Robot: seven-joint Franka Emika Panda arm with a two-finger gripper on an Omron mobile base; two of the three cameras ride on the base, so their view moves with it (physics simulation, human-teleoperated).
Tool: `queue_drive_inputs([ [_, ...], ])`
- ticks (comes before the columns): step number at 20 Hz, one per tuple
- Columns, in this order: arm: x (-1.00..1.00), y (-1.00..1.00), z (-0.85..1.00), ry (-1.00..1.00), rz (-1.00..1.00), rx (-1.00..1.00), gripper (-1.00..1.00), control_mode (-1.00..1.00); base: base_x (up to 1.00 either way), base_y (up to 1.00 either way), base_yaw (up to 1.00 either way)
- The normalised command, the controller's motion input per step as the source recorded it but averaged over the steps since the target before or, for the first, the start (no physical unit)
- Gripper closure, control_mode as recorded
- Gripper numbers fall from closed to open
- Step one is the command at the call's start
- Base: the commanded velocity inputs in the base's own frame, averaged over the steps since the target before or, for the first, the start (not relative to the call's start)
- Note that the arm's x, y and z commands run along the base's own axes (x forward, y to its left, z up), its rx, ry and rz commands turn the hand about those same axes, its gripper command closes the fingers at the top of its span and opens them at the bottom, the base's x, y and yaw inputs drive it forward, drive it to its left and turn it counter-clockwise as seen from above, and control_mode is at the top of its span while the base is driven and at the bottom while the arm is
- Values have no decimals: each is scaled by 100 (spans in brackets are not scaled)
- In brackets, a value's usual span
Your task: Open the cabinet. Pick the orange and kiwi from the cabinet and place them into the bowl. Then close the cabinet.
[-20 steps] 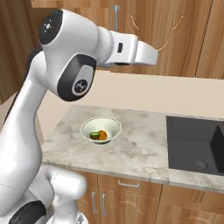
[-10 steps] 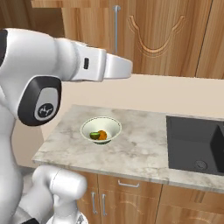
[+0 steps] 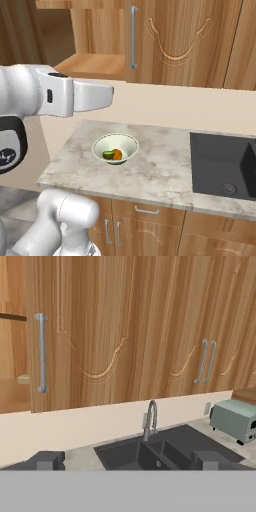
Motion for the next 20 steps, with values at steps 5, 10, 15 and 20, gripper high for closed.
queue_drive_inputs([
  [5, -55, 44, 0, 0, 0, 0, -100, -100, 0, 0, 0],
  [10, -64, 45, 0, -1, -1, 0, -100, -100, 0, 0, 0],
  [15, -47, 55, 0, -4, 0, -3, -100, -100, 0, 0, 0],
  [20, -32, 64, -2, -7, 0, -5, -100, -100, 0, 0, 0],
])
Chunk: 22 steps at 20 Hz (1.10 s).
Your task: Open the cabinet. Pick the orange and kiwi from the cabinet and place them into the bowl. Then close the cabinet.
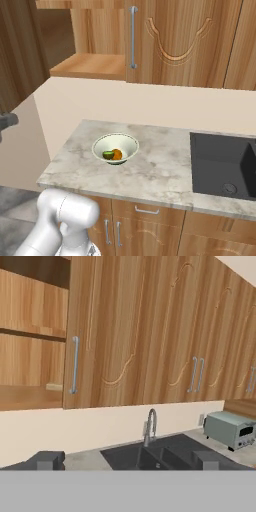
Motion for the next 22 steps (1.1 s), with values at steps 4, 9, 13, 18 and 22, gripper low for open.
queue_drive_inputs([
  [4, -8, 67, -19, -15, -2, -7, -100, -100, 0, 0, 0],
  [9, 0, 66, -43, -15, -1, -7, -100, -100, 0, 0, 0],
  [13, 0, 53, -47, -6, 0, -3, -100, -100, 0, 0, 0],
  [18, 0, 39, -11, -5, -4, 0, -100, -100, 0, 0, 0],
  [22, 1, 41, -15, 0, -4, 0, -100, -100, 0, 0, 0],
])
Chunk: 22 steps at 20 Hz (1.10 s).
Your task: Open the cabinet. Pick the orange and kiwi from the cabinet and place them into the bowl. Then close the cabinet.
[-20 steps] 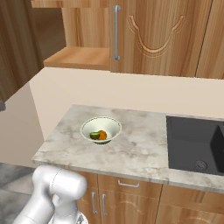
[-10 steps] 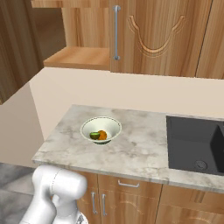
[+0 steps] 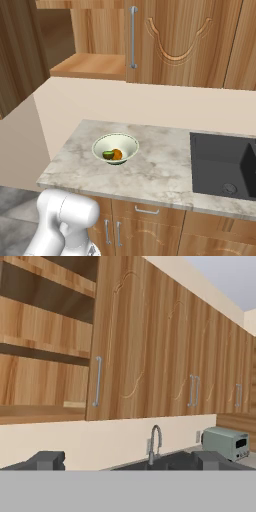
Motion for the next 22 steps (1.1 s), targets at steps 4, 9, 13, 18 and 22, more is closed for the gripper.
queue_drive_inputs([
  [4, 13, 43, -28, 0, -3, 0, -100, -100, 0, 0, 0],
  [9, 21, 42, -11, -3, -3, 0, -100, -100, 0, 0, 0],
  [13, 43, 34, 0, -7, -3, 0, -100, -100, 0, 0, 0],
  [18, 58, 25, -9, -1, -5, 0, -100, -100, 0, 0, 0],
  [22, 52, 32, -16, 0, -5, 0, -100, -100, 0, 0, 0],
])
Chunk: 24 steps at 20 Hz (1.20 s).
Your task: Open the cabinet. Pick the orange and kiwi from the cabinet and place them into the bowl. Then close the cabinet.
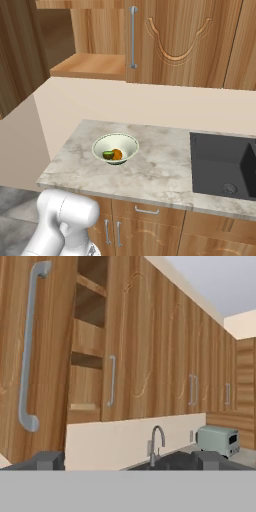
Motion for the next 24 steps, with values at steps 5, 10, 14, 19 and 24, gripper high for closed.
queue_drive_inputs([
  [5, 51, 31, -16, 0, -6, 0, -100, -100, 0, 0, 0],
  [10, 53, 23, -11, 0, -6, 0, -100, -100, 0, 0, 0],
  [14, 55, 18, -6, 0, -6, 0, -100, -100, 0, 0, 0],
  [19, 60, 14, -11, 0, -6, 0, -100, -100, 0, 0, 0],
  [24, 49, 10, -11, 0, -7, 0, -100, -100, 0, 0, 0],
])
